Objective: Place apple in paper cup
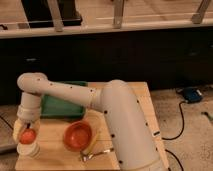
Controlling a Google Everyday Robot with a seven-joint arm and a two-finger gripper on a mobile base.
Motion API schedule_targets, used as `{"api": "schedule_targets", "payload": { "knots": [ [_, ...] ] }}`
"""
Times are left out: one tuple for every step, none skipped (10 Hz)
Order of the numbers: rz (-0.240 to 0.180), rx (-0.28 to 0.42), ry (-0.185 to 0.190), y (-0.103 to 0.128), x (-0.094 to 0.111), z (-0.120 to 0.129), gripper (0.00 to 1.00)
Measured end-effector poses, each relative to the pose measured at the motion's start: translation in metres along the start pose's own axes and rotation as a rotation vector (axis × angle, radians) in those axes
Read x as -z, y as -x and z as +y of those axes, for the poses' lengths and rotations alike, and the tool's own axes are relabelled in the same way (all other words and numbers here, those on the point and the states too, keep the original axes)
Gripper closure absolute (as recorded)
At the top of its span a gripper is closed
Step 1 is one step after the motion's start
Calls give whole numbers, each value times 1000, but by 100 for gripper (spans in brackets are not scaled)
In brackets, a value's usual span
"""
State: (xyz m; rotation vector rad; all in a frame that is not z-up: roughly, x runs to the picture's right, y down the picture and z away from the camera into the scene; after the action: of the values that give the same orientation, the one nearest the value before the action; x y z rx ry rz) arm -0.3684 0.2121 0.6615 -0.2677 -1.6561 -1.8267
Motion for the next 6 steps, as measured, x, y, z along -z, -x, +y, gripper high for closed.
{"api": "schedule_targets", "payload": {
  "knots": [
    [0, 0, -3, 0, 1, 0, 51],
    [0, 1, -5, 0, 1, 0, 51],
    [0, 2, -8, 0, 1, 0, 51],
    [-1, 1, -9, 1, 1, 0, 51],
    [-1, 0, -11, 1, 1, 0, 51],
    [-1, 0, -14, 1, 2, 1, 51]
  ]
}}
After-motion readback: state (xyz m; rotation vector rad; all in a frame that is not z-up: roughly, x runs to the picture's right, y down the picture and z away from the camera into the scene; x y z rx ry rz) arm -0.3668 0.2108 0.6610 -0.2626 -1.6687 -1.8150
